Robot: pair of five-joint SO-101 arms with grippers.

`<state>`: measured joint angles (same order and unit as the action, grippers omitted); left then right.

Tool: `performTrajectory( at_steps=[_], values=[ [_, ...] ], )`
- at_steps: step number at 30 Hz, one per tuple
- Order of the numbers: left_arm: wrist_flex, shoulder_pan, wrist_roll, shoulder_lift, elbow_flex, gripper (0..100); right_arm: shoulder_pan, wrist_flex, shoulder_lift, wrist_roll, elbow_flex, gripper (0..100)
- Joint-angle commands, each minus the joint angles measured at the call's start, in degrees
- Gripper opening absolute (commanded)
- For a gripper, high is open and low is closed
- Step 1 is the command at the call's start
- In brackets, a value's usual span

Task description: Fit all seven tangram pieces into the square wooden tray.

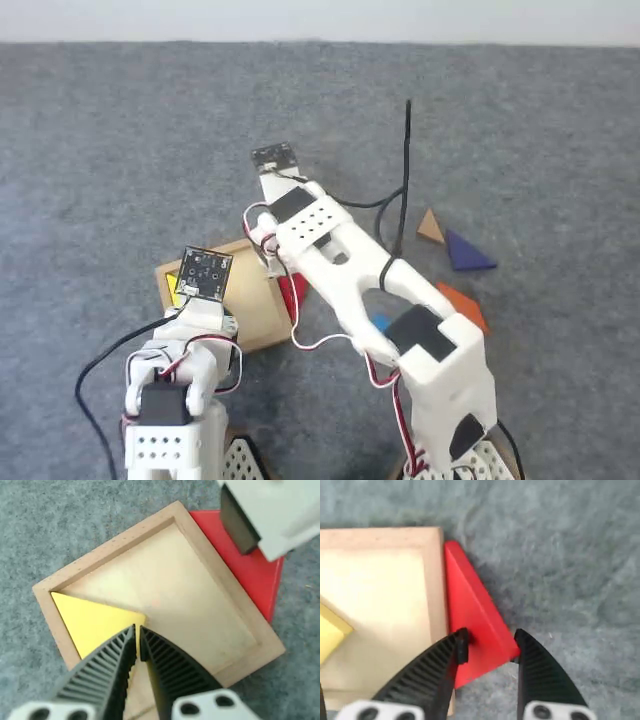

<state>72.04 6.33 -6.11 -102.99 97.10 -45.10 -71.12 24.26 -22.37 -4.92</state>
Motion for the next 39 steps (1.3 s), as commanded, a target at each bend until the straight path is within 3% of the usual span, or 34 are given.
performTrajectory(
  at_steps=[1,15,24,29,39],
  values=[
    [0.26,0.09,0.44,-1.05,-0.66,1,-2.51,-1.01,-6.20,-0.44,-0.26,14.6],
    [0.26,0.18,0.44,-1.05,-0.66,1,-4.18,0.92,-5.93,-0.44,-0.62,16.5],
    [0.26,0.18,0.44,-1.05,-0.66,1,-2.33,1.54,2.77,1.67,-0.62,0.6],
    [0.26,0.18,0.44,-1.05,-0.66,1,1.80,1.54,4.00,2.81,-0.70,0.6],
    [0.26,0.18,0.44,-1.05,-0.66,1,5.14,-2.68,-9.10,3.08,-0.26,0.6]
  ],
)
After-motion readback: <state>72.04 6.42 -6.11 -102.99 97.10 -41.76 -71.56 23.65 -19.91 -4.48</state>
